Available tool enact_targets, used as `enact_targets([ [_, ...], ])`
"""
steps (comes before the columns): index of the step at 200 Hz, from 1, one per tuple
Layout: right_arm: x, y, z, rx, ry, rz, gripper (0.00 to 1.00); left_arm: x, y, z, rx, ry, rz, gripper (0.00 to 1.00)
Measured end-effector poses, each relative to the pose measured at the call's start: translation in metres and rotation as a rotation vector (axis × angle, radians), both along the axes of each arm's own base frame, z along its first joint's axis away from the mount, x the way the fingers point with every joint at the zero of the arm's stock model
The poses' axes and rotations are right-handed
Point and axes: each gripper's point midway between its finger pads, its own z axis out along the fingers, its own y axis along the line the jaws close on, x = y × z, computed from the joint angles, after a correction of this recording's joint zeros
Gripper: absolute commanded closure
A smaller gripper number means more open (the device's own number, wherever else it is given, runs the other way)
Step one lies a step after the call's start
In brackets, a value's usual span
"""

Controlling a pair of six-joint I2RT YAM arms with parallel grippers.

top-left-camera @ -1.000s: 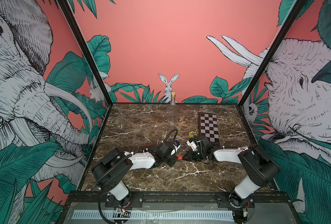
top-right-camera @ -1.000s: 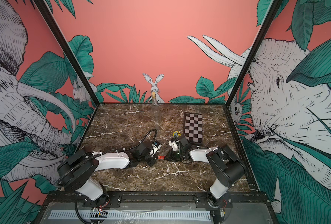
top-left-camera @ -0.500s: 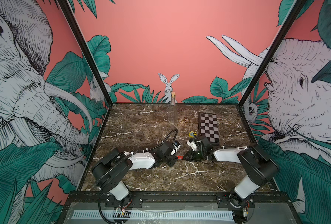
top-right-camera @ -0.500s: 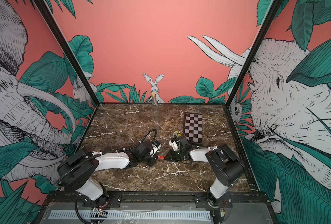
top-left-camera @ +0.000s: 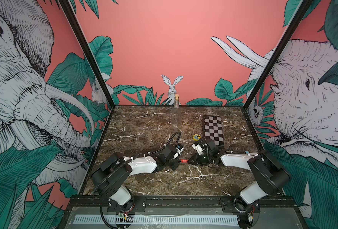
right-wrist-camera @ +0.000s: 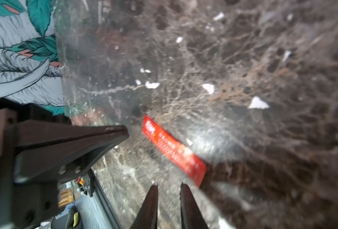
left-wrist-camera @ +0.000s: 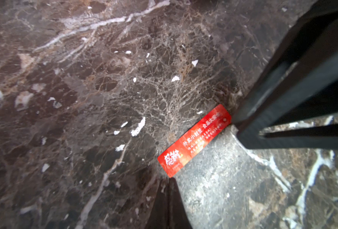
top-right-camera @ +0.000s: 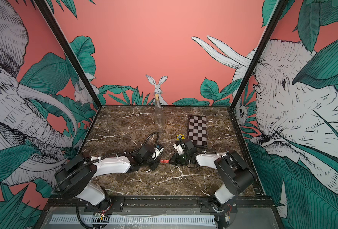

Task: Remove the label from the bottle
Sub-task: Place the label at the center of the board, then reset both arms

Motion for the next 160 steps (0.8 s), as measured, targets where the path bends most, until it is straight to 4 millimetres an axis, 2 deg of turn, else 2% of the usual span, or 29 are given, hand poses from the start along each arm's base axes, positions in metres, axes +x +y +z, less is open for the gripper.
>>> enact_targets([
  [7, 0.001, 0.000, 0.012, 0.011, -0.026, 0.001, 0.70, 0.001, 0.001, 0.004, 0.001, -0.010, 0.006, 0.90],
  [18, 0.006, 0.000, 0.036, 0.031, -0.091, 0.000, 0.61, 0.003, 0.005, 0.013, -0.002, -0.034, 0.021, 0.75],
  [38, 0.022, -0.014, 0.086, 0.043, -0.286, -0.034, 0.52, 0.012, 0.019, 0.043, 0.000, -0.117, 0.085, 0.52],
  [55, 0.042, -0.044, 0.122, -0.014, -0.504, -0.117, 0.48, 0.030, 0.039, 0.080, 0.026, -0.251, 0.185, 0.31],
  [65, 0.053, -0.064, 0.135, -0.075, -0.629, -0.180, 0.47, 0.044, 0.052, 0.105, 0.035, -0.338, 0.262, 0.28],
  [75, 0.062, -0.086, 0.144, -0.144, -0.754, -0.251, 0.40, 0.063, 0.070, 0.129, 0.060, -0.425, 0.352, 0.27],
  [86, 0.071, -0.107, 0.142, -0.234, -0.861, -0.311, 0.39, 0.085, 0.095, 0.147, 0.101, -0.490, 0.452, 0.27],
  [105, 0.086, -0.140, 0.122, -0.408, -0.963, -0.384, 0.37, 0.117, 0.148, 0.151, 0.246, -0.542, 0.596, 0.27],
  [129, 0.103, -0.174, 0.086, -0.642, -0.963, -0.400, 0.36, 0.137, 0.206, 0.132, 0.386, -0.505, 0.696, 0.27],
  [160, 0.121, -0.205, 0.078, -0.802, -0.988, -0.446, 0.35, 0.143, 0.251, 0.098, 0.444, -0.424, 0.736, 0.26],
])
